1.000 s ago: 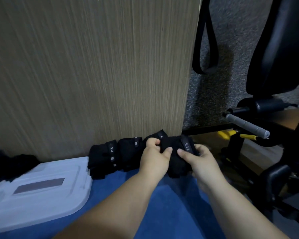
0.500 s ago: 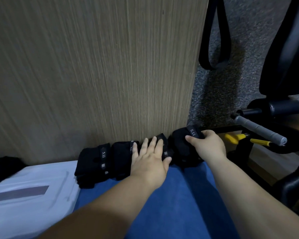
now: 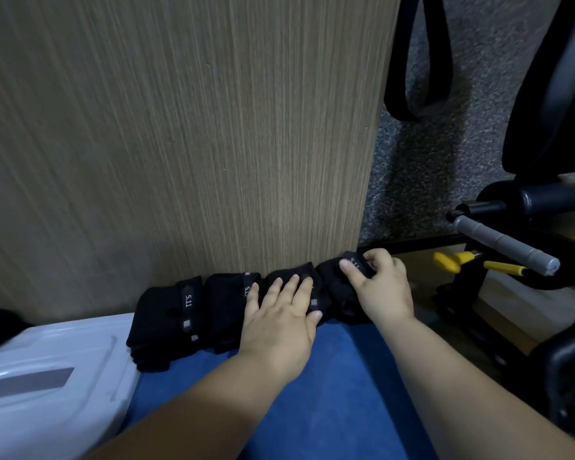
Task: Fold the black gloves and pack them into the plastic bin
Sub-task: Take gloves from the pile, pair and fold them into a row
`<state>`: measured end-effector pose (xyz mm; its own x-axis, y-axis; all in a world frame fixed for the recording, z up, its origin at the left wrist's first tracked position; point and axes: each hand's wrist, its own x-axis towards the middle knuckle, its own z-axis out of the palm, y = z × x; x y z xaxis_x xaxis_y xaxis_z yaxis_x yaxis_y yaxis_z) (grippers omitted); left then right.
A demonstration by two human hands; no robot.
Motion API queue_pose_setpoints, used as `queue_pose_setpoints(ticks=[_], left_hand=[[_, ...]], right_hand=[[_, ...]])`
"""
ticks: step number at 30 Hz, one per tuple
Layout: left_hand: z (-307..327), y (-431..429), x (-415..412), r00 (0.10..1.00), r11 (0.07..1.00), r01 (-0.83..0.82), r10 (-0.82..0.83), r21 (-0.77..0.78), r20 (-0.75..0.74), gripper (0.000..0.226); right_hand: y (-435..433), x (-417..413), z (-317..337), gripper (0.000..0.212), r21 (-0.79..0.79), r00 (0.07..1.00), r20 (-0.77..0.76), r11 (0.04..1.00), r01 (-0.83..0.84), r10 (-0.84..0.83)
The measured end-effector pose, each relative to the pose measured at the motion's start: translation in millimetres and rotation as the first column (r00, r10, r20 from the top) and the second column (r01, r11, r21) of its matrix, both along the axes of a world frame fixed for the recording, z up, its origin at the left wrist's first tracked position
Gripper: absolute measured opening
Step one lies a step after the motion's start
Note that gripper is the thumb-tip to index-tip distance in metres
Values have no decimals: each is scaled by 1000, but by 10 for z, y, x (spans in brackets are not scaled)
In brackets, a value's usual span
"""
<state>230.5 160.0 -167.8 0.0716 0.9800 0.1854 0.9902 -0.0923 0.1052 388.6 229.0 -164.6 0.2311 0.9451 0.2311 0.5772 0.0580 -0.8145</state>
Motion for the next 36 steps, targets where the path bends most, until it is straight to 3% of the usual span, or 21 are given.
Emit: queue_pose_setpoints(ticks=[12, 22, 26, 32, 36], left_hand=[[-6, -2, 25, 1000, 999, -3, 4, -49, 10, 62], [126, 31, 53, 999, 993, -11, 7, -121, -33, 65], [206, 6, 15, 1000, 997, 9, -10, -75, -18, 64], [308, -235, -192, 998, 1000, -5, 6, -12, 55, 61], [332, -516, -524, 993, 997, -70, 67, 26, 100, 58]], right_hand=[[63, -75, -86, 36, -70, 993, 112, 997, 39, -31], [68, -23, -7, 56, -118, 988, 155, 992, 32, -13], [-3, -3, 139, 60, -51, 977, 187, 993, 110, -98], [-269, -58, 332, 48, 18, 961, 241, 990, 138, -138], [-508, -275, 376, 35, 185, 948, 282, 978, 98, -148]])
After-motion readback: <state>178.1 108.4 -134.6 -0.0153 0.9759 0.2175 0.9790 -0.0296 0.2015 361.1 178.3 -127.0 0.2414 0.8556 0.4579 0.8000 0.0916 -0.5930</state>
